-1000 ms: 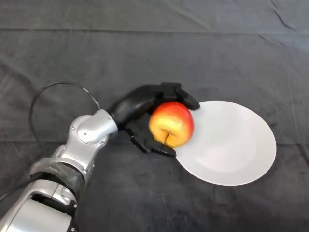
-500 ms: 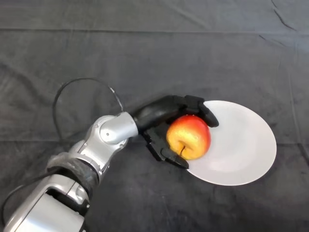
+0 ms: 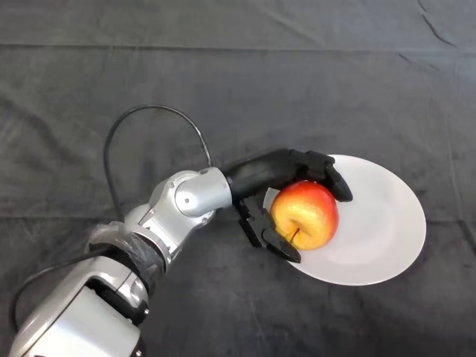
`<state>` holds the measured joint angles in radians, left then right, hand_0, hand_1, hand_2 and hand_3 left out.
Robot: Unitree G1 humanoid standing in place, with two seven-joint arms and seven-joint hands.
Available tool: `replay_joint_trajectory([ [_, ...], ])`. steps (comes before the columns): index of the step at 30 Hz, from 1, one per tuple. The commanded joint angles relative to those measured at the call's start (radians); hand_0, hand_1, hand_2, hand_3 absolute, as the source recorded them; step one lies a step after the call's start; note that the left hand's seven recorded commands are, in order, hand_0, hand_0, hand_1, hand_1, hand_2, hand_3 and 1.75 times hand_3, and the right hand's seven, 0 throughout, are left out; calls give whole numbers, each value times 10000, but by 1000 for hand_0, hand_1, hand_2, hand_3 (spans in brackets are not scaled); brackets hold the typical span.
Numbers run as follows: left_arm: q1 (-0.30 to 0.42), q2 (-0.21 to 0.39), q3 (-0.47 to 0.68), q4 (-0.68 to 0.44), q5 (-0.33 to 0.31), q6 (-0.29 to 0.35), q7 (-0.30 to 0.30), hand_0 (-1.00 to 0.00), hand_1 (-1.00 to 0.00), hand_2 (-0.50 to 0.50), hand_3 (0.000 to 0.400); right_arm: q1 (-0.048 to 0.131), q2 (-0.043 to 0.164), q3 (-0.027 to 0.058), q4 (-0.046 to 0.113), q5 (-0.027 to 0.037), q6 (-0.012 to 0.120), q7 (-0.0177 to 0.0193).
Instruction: Move the apple to the plate
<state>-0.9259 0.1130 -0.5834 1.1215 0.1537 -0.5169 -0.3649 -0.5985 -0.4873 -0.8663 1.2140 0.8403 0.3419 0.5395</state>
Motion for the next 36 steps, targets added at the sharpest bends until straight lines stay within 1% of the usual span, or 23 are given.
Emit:
replay_joint_trajectory([
  [1, -78, 144, -547, 221, 279, 232, 24, 0, -125, 63, 50, -16, -173, -154, 3, 5, -19, -29],
  [2, -78, 152, -568, 220, 278, 251, 35, 0, -106, 53, 42, -16, -173, -154, 3, 5, -19, -29],
  [4, -83, 168, -621, 213, 275, 304, 68, 0, -102, 51, 41, -16, -174, -154, 4, 4, -20, -29],
  [5, -88, 183, -637, 210, 268, 320, 75, 0, -71, 35, 28, -17, -174, -154, 4, 4, -20, -28],
  [15, -159, 526, -502, 204, 138, 349, 167, 0, -31, 16, 13, -18, -175, -155, 7, 3, -20, -27],
  [27, 33, 1117, 106, 257, -92, 112, 397, 0, -27, 14, 11, -17, -174, -155, 7, 2, -21, -26],
  [36, 471, 1750, 777, 307, -380, -266, 512, 0, -20, 10, 8, -16, -172, -154, 3, 1, -21, -27],
])
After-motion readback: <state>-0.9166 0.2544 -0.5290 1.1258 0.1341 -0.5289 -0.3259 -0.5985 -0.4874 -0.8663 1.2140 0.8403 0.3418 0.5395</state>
